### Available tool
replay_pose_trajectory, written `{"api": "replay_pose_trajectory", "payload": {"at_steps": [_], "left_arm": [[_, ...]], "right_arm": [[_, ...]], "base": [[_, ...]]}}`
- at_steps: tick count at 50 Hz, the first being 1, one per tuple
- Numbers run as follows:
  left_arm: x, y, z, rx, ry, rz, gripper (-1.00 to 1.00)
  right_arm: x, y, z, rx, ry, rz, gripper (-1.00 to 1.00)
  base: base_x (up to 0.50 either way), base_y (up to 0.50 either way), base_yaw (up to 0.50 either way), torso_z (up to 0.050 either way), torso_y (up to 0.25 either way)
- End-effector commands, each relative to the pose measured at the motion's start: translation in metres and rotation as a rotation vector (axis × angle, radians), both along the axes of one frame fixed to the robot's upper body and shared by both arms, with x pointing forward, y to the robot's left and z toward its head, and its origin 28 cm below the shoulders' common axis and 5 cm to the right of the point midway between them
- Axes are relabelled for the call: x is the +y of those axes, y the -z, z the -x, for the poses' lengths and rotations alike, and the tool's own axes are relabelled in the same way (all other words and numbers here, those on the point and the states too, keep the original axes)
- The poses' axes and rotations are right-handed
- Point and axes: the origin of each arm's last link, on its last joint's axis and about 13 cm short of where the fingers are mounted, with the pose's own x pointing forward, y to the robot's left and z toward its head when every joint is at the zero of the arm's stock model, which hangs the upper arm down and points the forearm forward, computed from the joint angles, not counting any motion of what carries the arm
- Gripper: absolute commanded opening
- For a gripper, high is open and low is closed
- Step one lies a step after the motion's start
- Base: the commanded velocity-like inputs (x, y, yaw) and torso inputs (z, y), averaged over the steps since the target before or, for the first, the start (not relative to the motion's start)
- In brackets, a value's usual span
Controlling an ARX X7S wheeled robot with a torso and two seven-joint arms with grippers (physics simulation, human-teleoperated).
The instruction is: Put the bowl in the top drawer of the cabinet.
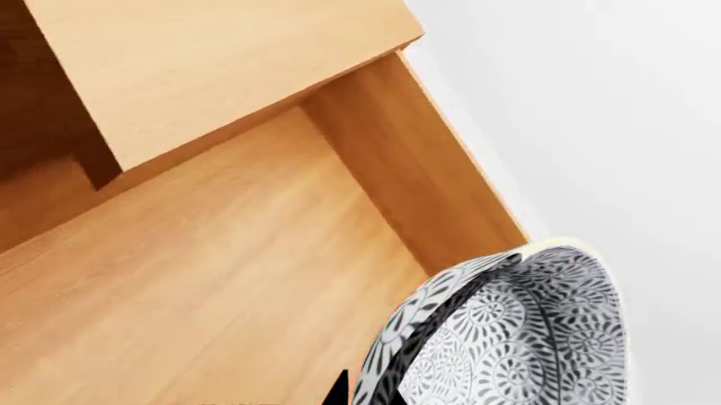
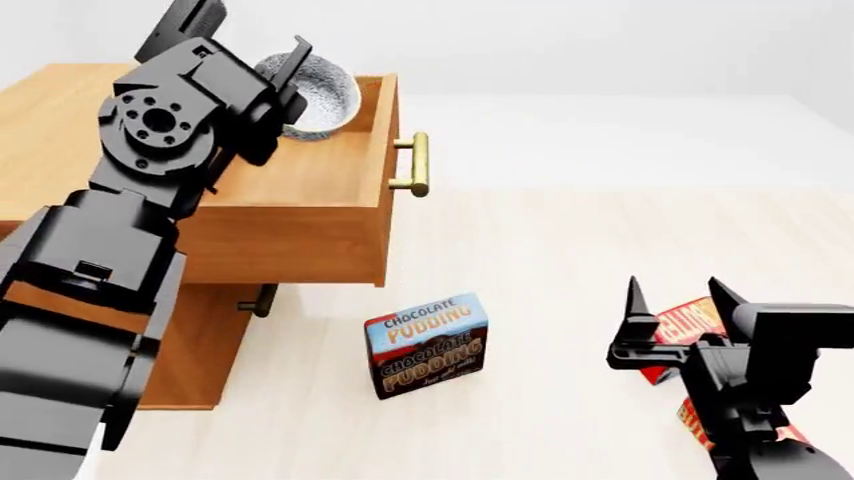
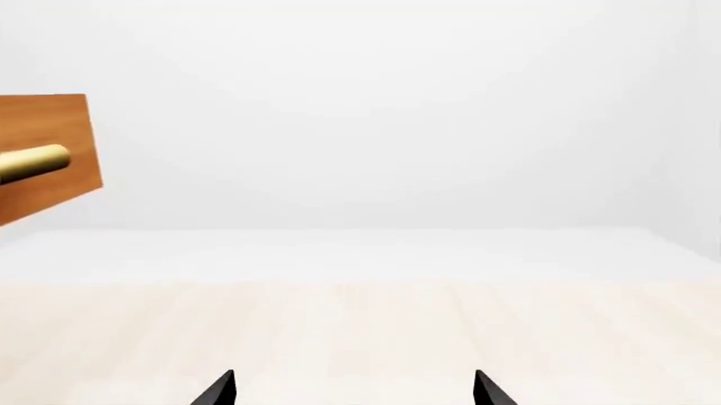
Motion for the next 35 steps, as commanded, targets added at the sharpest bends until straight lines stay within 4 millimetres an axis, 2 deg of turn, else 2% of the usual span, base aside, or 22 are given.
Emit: {"api": "replay_pose_trajectory", "payload": {"at_steps": [1, 35], "left_arm": [[0.001, 0.012, -0.006, 0.042, -0.082, 0.043, -1.0], [0.0, 0.03, -0.011, 0.098, -0.15, 0.083, -1.0]], "right_arm": [[-0.002, 0.003, 0.002, 0.004, 0.011, -0.005, 1.0], [-0.006, 0.009, 0.006, 0.018, 0.024, -0.011, 1.0]], "base": [[0.0, 0.0, 0.0, 0.0, 0.0], [0.0, 0.0, 0.0, 0.0, 0.0]]}}
